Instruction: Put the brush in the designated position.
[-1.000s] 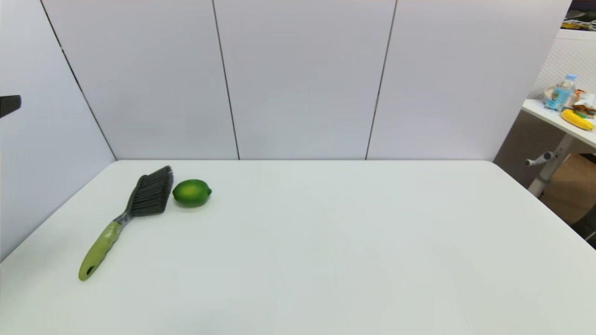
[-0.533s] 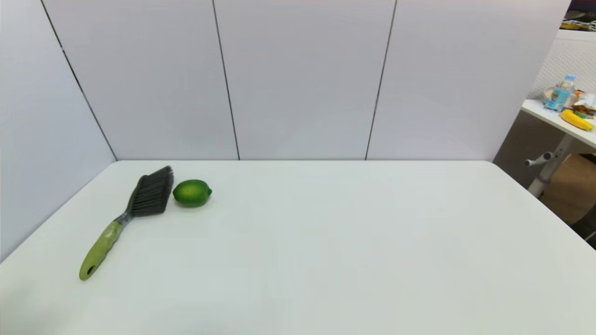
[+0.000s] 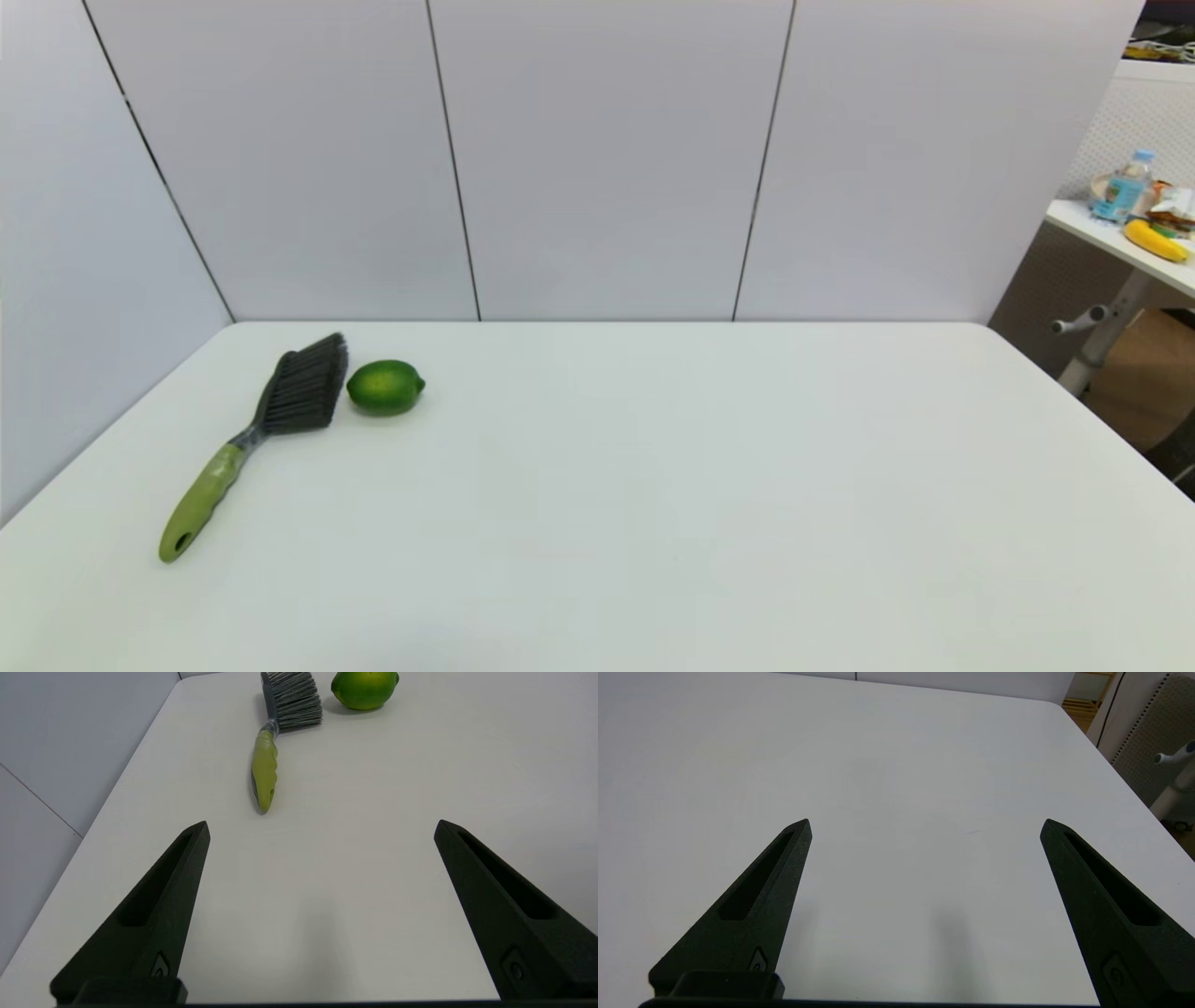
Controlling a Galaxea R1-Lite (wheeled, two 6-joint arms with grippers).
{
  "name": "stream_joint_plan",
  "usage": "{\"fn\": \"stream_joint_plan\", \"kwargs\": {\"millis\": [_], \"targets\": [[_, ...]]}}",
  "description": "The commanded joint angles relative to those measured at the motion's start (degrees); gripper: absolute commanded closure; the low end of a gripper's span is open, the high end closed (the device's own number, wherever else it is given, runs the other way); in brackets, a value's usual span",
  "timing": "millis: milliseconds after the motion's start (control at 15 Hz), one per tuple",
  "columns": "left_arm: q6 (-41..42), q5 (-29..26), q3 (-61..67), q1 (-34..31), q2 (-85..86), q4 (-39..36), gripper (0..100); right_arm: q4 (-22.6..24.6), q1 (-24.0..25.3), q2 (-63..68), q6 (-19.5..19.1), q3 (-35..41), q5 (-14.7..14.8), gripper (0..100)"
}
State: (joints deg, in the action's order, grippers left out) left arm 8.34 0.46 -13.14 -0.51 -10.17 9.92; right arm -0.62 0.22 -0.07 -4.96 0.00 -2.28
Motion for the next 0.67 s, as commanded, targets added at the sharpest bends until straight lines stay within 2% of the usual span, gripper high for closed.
{"fn": "stream_joint_plan", "kwargs": {"millis": [67,667], "targets": [[-1.57,-1.69,12.88,0.51,9.29,-10.01,0,0.01,0.04,0.07,-0.05,0.09,-0.01,0],[-4.47,-2.05,13.14,0.51,10.17,-9.57,0,0.01,0.04,0.07,-0.05,0.09,-0.01,0]]}}
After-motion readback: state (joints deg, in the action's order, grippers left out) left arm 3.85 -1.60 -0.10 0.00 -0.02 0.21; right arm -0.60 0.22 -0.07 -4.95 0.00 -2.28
